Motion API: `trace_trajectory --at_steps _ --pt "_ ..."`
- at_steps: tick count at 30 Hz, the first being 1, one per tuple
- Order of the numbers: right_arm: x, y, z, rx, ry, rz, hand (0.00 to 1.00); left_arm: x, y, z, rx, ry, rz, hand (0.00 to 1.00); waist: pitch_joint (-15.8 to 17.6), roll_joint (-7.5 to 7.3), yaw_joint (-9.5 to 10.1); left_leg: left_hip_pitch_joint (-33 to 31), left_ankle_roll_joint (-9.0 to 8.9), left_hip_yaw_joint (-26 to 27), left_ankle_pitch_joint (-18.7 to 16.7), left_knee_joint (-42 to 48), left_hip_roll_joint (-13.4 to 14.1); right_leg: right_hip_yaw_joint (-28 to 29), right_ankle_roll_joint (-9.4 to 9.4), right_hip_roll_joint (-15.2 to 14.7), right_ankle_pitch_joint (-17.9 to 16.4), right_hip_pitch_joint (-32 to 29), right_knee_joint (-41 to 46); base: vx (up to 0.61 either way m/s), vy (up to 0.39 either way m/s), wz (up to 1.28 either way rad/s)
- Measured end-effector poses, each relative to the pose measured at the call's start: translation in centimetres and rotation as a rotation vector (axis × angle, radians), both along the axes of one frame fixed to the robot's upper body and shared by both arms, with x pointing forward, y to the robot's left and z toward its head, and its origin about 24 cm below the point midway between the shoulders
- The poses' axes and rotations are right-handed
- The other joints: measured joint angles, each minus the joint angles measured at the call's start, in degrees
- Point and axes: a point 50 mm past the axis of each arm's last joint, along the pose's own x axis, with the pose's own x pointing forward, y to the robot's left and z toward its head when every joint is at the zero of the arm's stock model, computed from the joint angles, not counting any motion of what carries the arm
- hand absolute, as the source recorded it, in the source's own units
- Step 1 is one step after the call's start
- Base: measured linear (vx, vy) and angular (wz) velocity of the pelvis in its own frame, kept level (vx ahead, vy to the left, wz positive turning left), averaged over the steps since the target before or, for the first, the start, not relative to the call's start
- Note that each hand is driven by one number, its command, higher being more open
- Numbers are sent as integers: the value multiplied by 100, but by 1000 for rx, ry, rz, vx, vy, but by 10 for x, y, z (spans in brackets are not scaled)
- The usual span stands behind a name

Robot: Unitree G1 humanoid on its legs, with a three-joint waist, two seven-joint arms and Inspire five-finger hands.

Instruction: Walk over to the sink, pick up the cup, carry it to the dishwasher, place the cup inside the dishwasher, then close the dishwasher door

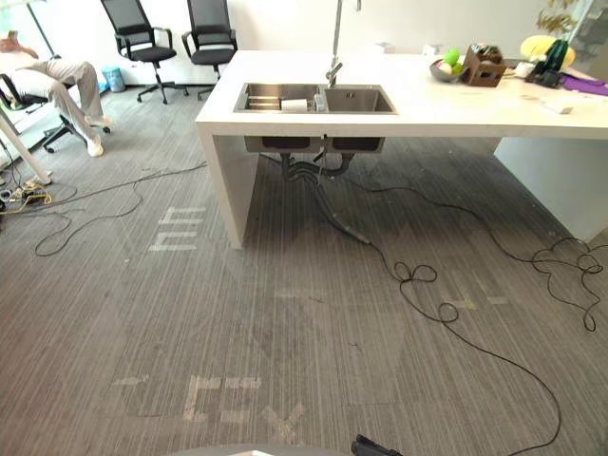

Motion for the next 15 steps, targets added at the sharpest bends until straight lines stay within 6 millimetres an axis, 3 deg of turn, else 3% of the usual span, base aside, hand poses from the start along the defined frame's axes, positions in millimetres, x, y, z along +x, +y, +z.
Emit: trace_trajectory --at_steps 8,15 --pt "29 -4 3 -171 -96 116 100 31 -2 0 81 -119 -92 100 180 14 -10 194 -53 22 7 -176 48 -72 33 73 -21 190 -154 21 -40 0" --pt "33 -2 4 -156 -118 144 100 34 -1 1 185 -120 -87 100 199 12 -10 197 -63 10 16 -203 49 -118 34 70 -24 191 -146 -50 -31 1"
